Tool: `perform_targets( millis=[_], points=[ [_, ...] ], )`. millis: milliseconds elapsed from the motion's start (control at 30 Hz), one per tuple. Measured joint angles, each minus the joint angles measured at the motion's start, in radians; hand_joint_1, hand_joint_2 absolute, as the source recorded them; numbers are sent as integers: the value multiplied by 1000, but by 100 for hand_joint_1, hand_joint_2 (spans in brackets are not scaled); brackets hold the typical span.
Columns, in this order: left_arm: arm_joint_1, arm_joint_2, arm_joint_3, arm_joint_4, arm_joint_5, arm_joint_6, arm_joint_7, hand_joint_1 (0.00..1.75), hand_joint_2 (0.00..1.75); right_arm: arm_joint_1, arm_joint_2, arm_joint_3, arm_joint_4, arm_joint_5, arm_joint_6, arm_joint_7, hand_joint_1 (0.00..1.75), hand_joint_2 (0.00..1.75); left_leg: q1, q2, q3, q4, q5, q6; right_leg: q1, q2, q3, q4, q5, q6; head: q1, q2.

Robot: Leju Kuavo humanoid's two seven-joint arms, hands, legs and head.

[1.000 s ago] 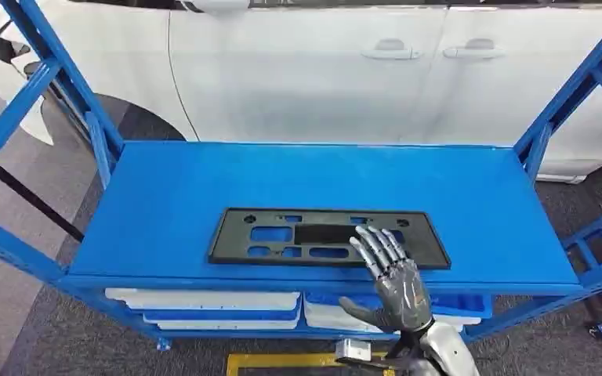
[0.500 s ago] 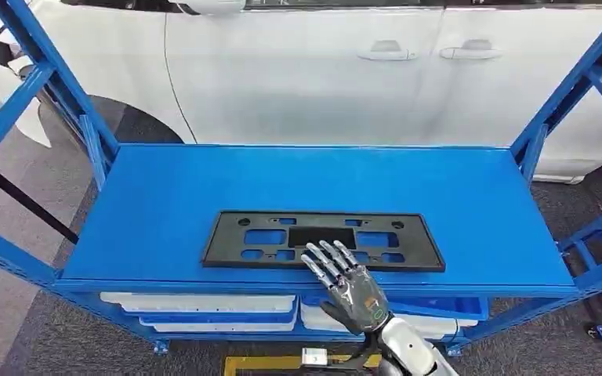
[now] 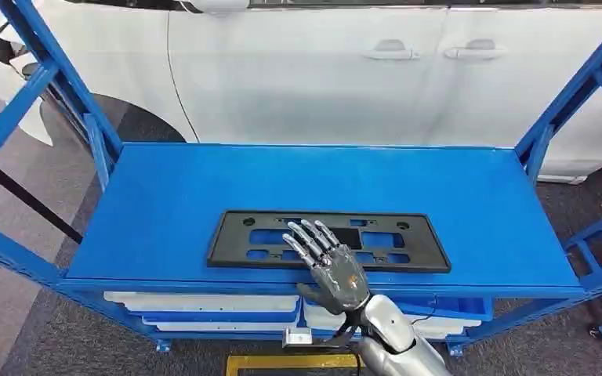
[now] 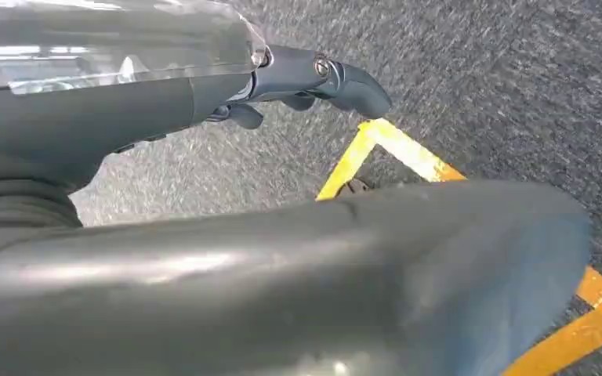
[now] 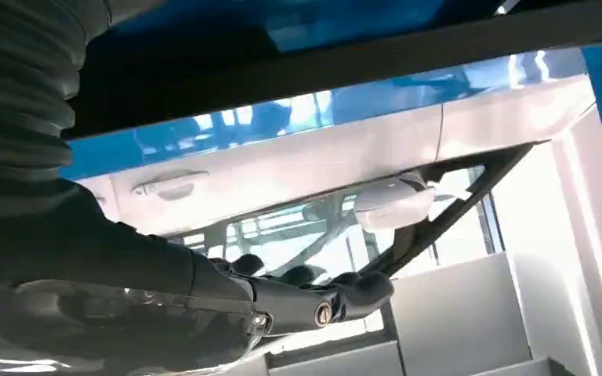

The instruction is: Take the parts from the cabinet and place them on the table.

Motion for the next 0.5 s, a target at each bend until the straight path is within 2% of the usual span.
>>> perform_targets(
  millis=[67,100,133,167,233,267,300,333,367,400,433,467,500],
  points=[
    [0,0,0,0,0,-2,0,0,0,-2,2,1,0,-6,5,-3,0,175,1,0,2,-4,0,-12,2,1,-1,0,0,-12,0,0],
    [0,1,0,0,0,-3,-1,0,0,-7,7,3,0,-5,8,-3,0,175,4,0,-1,2,-8,-19,-8,0,5,-14,7,-22,0,0],
    [0,2,0,0,0,-3,-2,0,0,-13,10,5,2,-3,8,-3,0,175,5,0,-8,29,-28,-23,-6,-1,9,-17,7,-27,0,0],
    [0,2,0,0,0,-5,-2,0,0,-18,16,9,5,6,8,-1,0,175,6,0,-35,91,-64,-27,-6,-1,9,-17,7,-32,0,0],
    [0,2,0,0,0,-5,-2,0,0,-24,22,16,18,39,6,14,0,175,10,0,-118,261,-138,-35,-3,-2,9,-16,5,-34,0,0],
    [1,2,0,0,0,-5,-2,0,0,-25,24,19,26,48,5,19,0,175,10,0,-146,316,-150,-37,-2,-2,9,-15,5,-35,0,0],
    [3,2,0,0,0,-5,-2,0,0,-25,25,22,33,51,5,21,0,175,10,0,-154,323,-137,-37,-2,-2,10,-13,4,-35,0,0],
    [3,2,0,0,0,-5,-2,0,0,-26,27,24,37,52,5,22,0,175,10,0,-138,282,-103,-36,-2,-2,10,-11,2,-34,0,0],
    [2,3,0,0,0,-5,-2,0,0,-28,29,25,40,53,4,24,0,175,10,1,-104,206,-57,-34,-2,-1,12,-8,0,-32,0,0],
    [1,3,0,0,0,-5,-2,0,0,-31,32,26,44,55,4,25,0,175,10,1,-55,101,-4,-30,-2,0,14,-5,-4,-29,0,0],
    [1,4,0,0,0,-5,-2,0,0,-34,34,28,47,56,3,25,0,175,9,1,-23,25,12,-24,-2,0,14,-3,-7,-25,0,0],
    [-1,3,0,0,0,-5,-2,0,0,-37,35,29,49,58,3,26,0,175,4,0,-14,8,4,-19,6,1,10,5,-10,-20,0,0],
    [-1,3,0,0,0,-5,-2,0,0,-39,35,29,51,61,1,26,0,175,3,-2,-17,14,5,-14,5,1,8,2,-7,-15,0,0]
  ],
)
